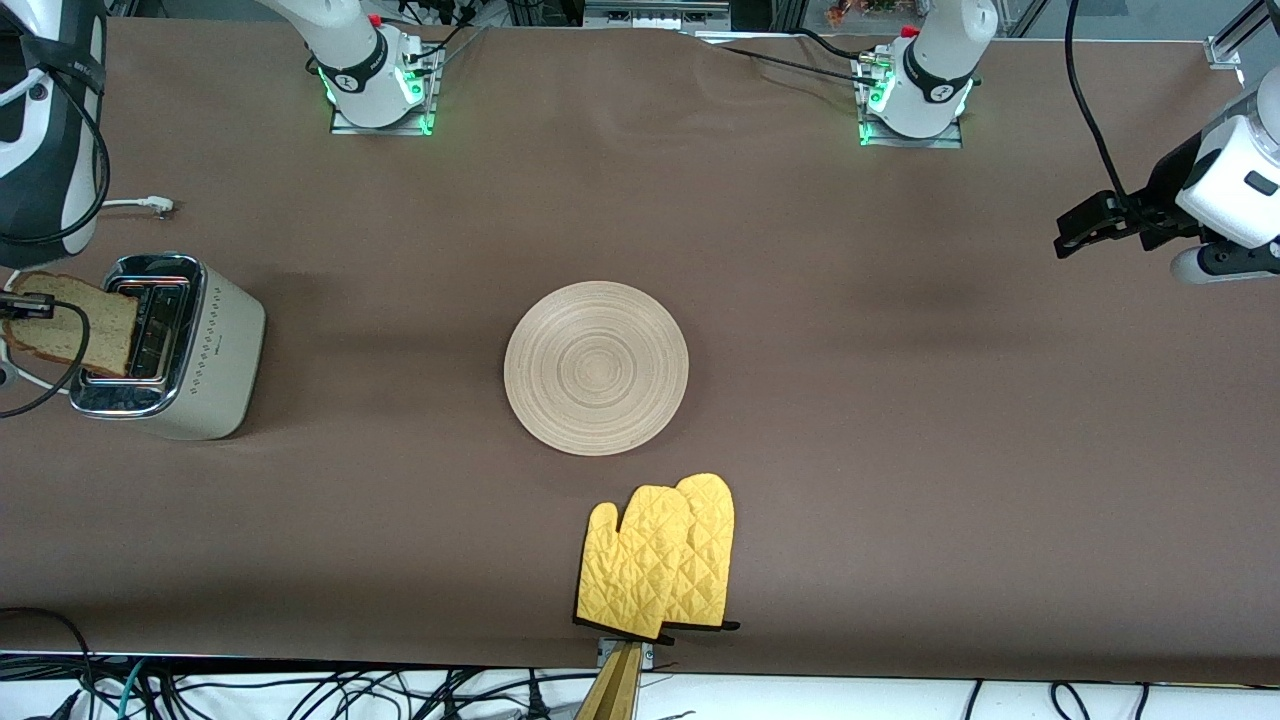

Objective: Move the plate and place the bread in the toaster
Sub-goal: 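Align the upright bread over a toaster slot with the right gripper, then lower the bread into the toaster slot with the right gripper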

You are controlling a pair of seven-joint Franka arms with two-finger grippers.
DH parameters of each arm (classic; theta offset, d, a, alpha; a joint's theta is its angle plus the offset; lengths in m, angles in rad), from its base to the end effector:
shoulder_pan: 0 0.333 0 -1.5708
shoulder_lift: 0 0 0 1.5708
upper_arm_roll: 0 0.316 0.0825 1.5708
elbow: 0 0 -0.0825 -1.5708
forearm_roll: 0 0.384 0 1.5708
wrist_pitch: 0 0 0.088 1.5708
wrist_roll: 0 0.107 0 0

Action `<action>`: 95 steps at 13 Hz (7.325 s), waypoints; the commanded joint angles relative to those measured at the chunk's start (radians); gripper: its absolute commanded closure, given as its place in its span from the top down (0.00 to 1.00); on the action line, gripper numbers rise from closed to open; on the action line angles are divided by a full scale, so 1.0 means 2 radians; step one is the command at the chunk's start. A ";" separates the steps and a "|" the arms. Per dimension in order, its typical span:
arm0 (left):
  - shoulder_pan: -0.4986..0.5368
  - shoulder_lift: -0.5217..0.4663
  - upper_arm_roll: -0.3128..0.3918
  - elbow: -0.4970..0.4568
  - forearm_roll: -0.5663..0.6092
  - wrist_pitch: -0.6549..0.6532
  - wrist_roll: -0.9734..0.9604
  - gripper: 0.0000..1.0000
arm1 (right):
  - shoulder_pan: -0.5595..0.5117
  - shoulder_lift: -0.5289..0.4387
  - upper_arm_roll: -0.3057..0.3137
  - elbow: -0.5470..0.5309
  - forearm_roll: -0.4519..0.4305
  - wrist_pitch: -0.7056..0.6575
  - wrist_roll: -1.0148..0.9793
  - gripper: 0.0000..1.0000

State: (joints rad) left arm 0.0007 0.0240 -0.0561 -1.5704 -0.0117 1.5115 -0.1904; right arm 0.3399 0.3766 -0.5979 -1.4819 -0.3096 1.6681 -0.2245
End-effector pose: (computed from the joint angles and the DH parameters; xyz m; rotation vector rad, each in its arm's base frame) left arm 0.5538 -0.0316 0.6065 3.1289 0.2111 -0.1315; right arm 0.6283 -0.1405 0.4915 2.6504 0.0495 -0.3329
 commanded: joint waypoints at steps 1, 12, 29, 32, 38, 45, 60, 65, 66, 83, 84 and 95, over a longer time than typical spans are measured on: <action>0.003 -0.007 0.001 -0.003 -0.013 -0.006 0.011 1.00 | -0.010 0.004 0.000 0.008 -0.008 0.010 -0.020 0.00; 0.003 -0.006 0.001 -0.003 -0.013 -0.005 0.010 1.00 | -0.031 0.029 0.001 0.005 -0.001 0.030 -0.025 0.00; 0.003 -0.004 0.001 -0.002 -0.013 -0.005 0.010 1.00 | -0.025 0.030 0.004 0.001 0.014 -0.030 -0.020 0.00; 0.003 -0.004 0.001 -0.002 -0.013 -0.005 0.011 1.00 | -0.023 0.030 0.004 0.002 0.030 -0.048 -0.017 0.00; 0.003 -0.004 0.001 -0.002 -0.013 -0.005 0.011 1.00 | -0.014 0.029 0.004 0.003 0.044 -0.078 -0.006 0.00; 0.004 -0.004 0.001 -0.002 -0.013 -0.004 0.011 1.00 | -0.013 0.026 0.004 0.002 0.045 -0.091 -0.007 0.00; 0.010 0.005 0.004 0.003 -0.013 0.010 0.005 1.00 | -0.038 0.046 0.001 0.002 0.047 -0.074 -0.027 0.00; 0.010 0.004 0.004 0.007 -0.010 0.010 0.004 1.00 | -0.040 0.062 0.003 0.002 0.064 -0.056 -0.026 0.00; 0.010 0.004 0.001 0.006 -0.009 0.010 0.004 1.00 | -0.040 0.066 0.003 0.002 0.068 -0.050 -0.026 0.00; 0.010 0.011 0.005 0.009 -0.006 0.010 0.005 1.00 | -0.061 0.096 0.002 0.008 0.127 -0.013 -0.037 1.00; 0.010 0.010 0.004 0.009 -0.006 0.010 0.005 1.00 | -0.061 0.094 0.002 0.018 0.127 -0.017 -0.044 1.00; 0.043 0.011 0.005 0.020 -0.019 0.011 0.009 1.00 | -0.038 0.042 0.006 0.135 0.269 -0.130 -0.051 1.00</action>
State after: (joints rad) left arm 0.0577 0.0382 -0.0412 -1.5557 -0.0131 1.5360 -0.1905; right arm 0.2593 0.4791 -0.5921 -1.2198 0.1550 1.4442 -0.3123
